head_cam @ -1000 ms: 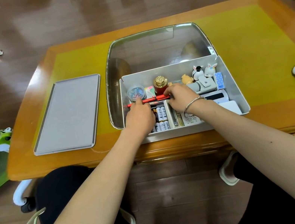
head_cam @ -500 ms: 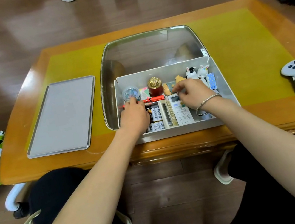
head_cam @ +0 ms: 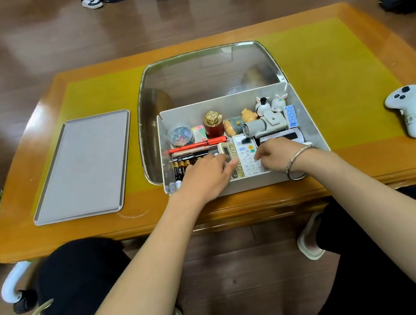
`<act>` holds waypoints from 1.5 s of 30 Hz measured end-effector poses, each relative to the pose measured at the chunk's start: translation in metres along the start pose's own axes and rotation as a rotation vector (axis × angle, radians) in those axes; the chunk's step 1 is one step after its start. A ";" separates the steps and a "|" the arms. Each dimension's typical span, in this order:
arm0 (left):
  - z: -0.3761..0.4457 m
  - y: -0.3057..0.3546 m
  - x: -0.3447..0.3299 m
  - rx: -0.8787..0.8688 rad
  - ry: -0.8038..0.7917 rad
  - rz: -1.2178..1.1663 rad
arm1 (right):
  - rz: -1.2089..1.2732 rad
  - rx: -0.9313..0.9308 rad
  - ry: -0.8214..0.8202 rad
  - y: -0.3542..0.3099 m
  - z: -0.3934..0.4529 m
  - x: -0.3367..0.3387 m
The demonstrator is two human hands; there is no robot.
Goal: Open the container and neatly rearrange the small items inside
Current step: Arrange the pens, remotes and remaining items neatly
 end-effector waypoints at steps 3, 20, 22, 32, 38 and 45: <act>0.000 0.000 -0.005 0.002 -0.004 -0.009 | 0.050 -0.004 -0.013 0.005 -0.002 0.003; -0.009 0.001 -0.009 -0.056 0.120 0.005 | -0.155 -0.144 0.529 0.068 0.022 0.058; -0.010 0.001 -0.008 -0.089 0.095 0.032 | -0.223 -0.133 0.463 0.071 0.032 0.059; -0.006 0.000 -0.015 -0.160 0.109 0.163 | -0.490 -0.128 0.468 0.061 0.043 0.055; -0.007 0.005 -0.007 -0.126 0.090 -0.027 | -0.609 -0.115 0.503 0.061 0.050 0.055; 0.017 0.035 0.000 -0.237 0.210 -0.097 | -0.371 -0.137 0.595 0.059 0.048 0.054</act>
Point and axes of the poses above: each hand's wrist, its own z-axis towards the middle knuckle, its own x-axis out of the back of the hand, y = z × x, the point moved 2 cm from there along z, towards the middle knuckle, and after that the axes turned 4 degrees about -z, right-handed, at the moved point
